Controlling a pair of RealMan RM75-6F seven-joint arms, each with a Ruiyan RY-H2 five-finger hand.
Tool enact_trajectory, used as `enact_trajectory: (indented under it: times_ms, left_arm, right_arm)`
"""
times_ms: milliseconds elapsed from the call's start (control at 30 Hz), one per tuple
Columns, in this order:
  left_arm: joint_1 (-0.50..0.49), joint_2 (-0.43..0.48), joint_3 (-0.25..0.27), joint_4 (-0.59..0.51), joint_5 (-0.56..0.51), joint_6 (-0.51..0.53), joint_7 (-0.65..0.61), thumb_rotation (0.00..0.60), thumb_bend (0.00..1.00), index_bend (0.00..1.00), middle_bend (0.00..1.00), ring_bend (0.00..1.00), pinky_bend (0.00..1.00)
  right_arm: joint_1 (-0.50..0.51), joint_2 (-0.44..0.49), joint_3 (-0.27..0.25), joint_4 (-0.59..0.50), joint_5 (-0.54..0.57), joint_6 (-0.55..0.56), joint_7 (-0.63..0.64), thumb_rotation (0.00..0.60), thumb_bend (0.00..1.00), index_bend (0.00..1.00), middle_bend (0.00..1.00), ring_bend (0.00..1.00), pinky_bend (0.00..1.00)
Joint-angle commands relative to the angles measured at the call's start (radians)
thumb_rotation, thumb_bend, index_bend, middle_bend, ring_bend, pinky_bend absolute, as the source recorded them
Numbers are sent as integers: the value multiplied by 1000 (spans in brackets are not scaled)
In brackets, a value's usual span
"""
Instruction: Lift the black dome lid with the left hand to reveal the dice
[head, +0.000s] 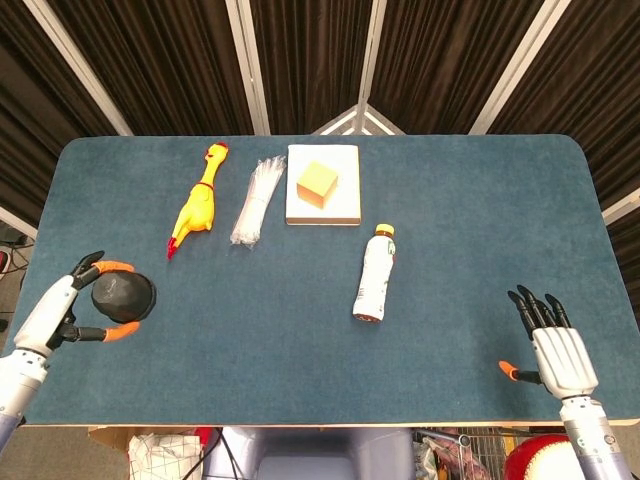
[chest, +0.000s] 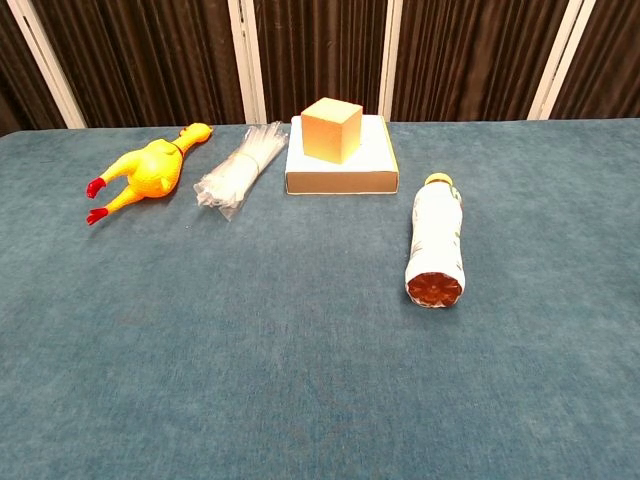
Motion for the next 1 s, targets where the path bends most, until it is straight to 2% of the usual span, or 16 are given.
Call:
enact_trajectory:
  times_ms: [33,167,500,667,833,1000]
  left_arm:
    - [-58,-317,52,270,-73,-86,92,600,543,311,498,0,0]
    - [-92,-461,41,369,-127,-52,183,600,543,298,497,0,0]
    - [-135,-662,26,540,-173,4,308,600,543,301,502,0,0]
    - [-141,-714,25,602,-191,-5,311,600,543,299,501,0,0]
    - [-137,-766,26,675,-162,4,285,600,543,295,492,0,0]
    - [-137,-778,26,693,-145,0,273,600,542,289,450,0,0]
  right_arm:
    - [3,-5,0,4,2,-6,-3,600,148,0,0,153,0]
    - [8,-10,3,13,11,-18,-3,600,147,0,0,153,0]
    - [13,-15,1,22,11,-28,8,600,147,0,0,153,0]
    - [17,-17,3,27,17,-37,12,600,147,0,0,153,0]
    - [20,-17,4,29,24,-46,13,600,148,0,0,153,0]
    - [17,-18,1,34,21,-41,19,600,147,0,0,153,0]
